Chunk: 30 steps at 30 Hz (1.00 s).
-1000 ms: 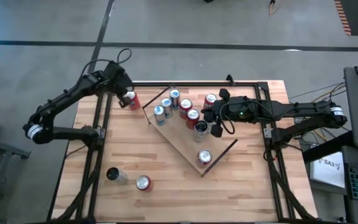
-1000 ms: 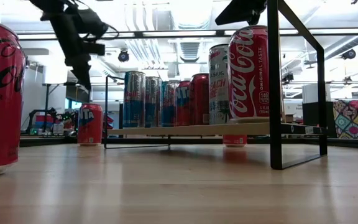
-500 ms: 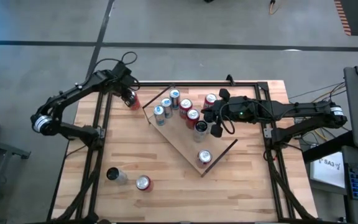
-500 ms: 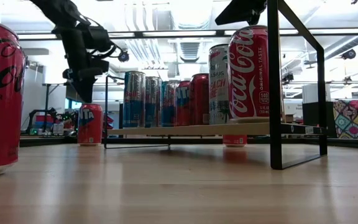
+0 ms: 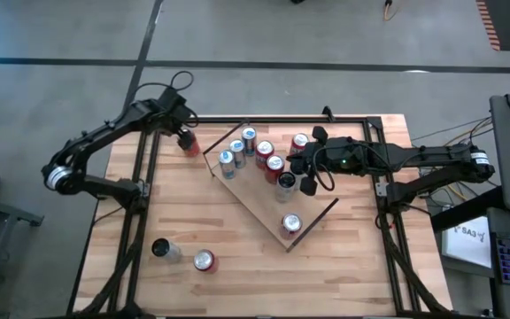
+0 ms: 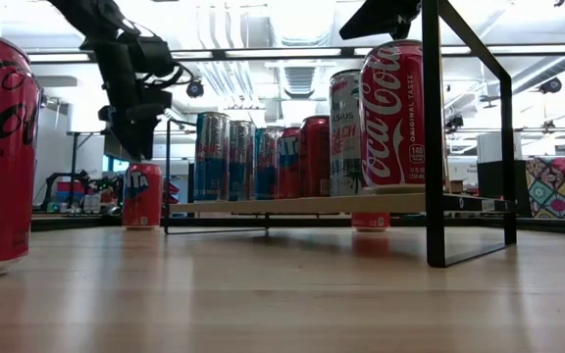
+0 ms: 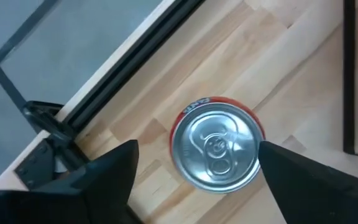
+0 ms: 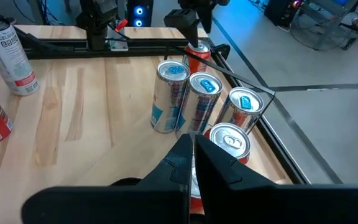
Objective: Place canned beverage on shelf
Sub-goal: Put the left orange soda can on the shelf aligned with the orange soda can on the shelf
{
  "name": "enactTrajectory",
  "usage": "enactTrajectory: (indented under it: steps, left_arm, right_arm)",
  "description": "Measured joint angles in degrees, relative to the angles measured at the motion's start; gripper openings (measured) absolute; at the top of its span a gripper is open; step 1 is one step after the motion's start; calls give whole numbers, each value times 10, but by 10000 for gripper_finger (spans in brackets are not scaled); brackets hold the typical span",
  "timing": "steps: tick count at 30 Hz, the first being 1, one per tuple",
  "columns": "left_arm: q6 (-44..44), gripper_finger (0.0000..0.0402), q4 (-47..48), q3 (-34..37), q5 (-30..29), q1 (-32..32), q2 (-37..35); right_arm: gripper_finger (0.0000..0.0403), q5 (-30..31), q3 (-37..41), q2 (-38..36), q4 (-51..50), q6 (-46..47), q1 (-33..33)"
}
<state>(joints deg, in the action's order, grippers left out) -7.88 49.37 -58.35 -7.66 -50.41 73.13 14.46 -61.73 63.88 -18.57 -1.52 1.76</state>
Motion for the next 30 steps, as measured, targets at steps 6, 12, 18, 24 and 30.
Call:
enactTrajectory:
  steps: [6,12,18,24,30]
  left_arm:
    - [13,320,-7,0,9,0,17]
    - [20,318,-8,-1,10,0,20]
    - [20,318,11,0,7,0,5]
    - [28,318,27,0,7,0,1]
    - [67,318,25,0,7,0,3]
  right_arm:
    - [9,0,0,0,0,0,0]
    - [9,0,0,0,0,0,0]
    - [9,0,0,0,0,0,0]
    - [9,1,0,0,7,0,0]
    - [9,1,0,0,9,4,0]
